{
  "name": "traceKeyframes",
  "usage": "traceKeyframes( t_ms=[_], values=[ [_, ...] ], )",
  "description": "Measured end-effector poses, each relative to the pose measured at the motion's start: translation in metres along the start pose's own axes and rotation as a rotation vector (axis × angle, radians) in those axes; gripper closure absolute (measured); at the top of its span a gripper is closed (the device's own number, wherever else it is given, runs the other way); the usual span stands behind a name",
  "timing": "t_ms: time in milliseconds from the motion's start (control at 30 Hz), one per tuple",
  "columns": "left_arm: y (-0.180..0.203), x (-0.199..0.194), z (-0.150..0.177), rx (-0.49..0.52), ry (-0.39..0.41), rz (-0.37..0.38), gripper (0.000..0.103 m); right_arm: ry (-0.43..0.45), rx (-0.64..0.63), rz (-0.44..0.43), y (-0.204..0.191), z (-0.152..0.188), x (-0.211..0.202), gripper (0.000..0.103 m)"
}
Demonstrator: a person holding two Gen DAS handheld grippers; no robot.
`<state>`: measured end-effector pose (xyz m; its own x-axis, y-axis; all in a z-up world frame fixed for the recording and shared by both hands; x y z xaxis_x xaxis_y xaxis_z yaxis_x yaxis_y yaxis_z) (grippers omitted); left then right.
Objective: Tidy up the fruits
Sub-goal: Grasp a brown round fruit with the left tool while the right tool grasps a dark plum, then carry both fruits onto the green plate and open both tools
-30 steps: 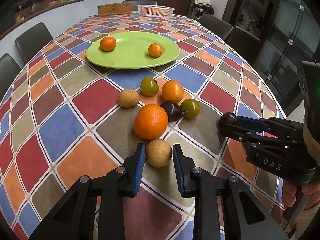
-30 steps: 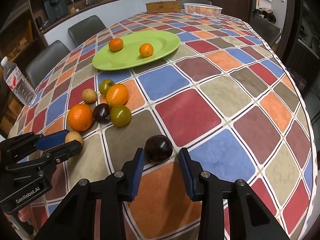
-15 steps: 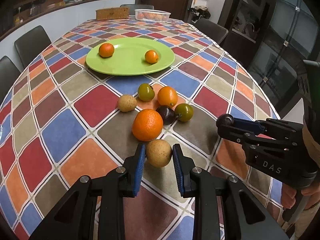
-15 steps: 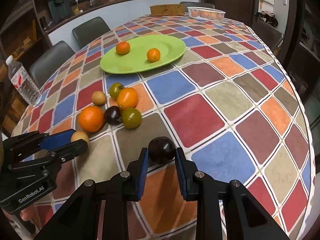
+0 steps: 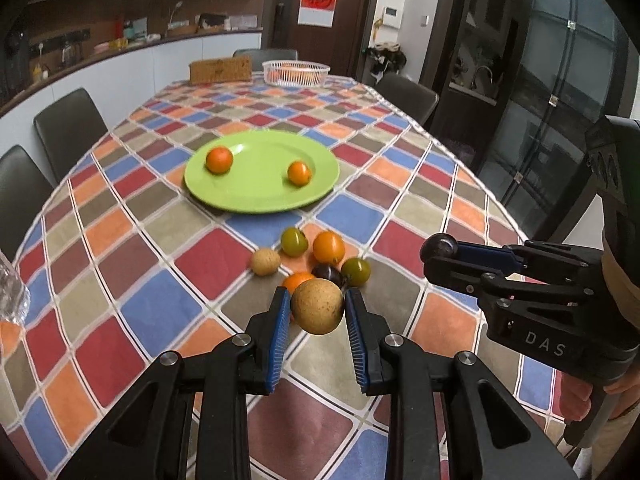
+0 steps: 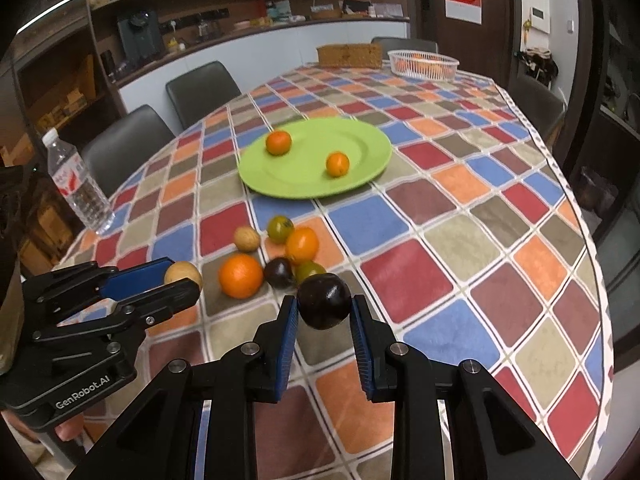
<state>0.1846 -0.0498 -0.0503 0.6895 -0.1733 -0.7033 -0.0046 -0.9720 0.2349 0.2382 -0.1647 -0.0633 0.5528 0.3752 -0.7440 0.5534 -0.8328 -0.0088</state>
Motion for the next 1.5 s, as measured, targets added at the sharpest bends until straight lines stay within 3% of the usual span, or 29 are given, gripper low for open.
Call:
traceKeyframes(
  t_ms=[367,667,1100,1500],
  values=[
    [-0.005,-0.02,-0.036,0.041,0.097,0.009,0.075,0.097,-0.006,0.0,-0.009,-0.036,-0.017,0.075],
    [-0.016,-0.014,-0.067,0.041,0.115,0.04,0.075,0.133,-0.021,-0.007,-0.014,-0.068,-0.013,0.075],
    [-0.041,0.019,-0.117,0.064,0.117,0.016,0.075,0.142,-0.036,-0.024,-0.011,-0.119,0.026,0.075],
    [-0.065,0.074,-0.141,0.063,0.07,0.01,0.075,0.09,-0.033,-0.055,0.006,-0.145,0.085,0.075]
  ],
)
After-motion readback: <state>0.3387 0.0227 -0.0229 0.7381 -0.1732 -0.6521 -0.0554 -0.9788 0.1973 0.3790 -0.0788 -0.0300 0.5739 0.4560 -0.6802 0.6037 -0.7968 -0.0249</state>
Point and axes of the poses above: each gripper's, at about its wrist camera, not at the fingertips, and x roughly the way its jaws point, y to its right, z to its underside, the point moved 3 cm from there along x, roughly the way its jaws point, and after that the axes turned 9 degrees about -x, right-handed, at the moved point
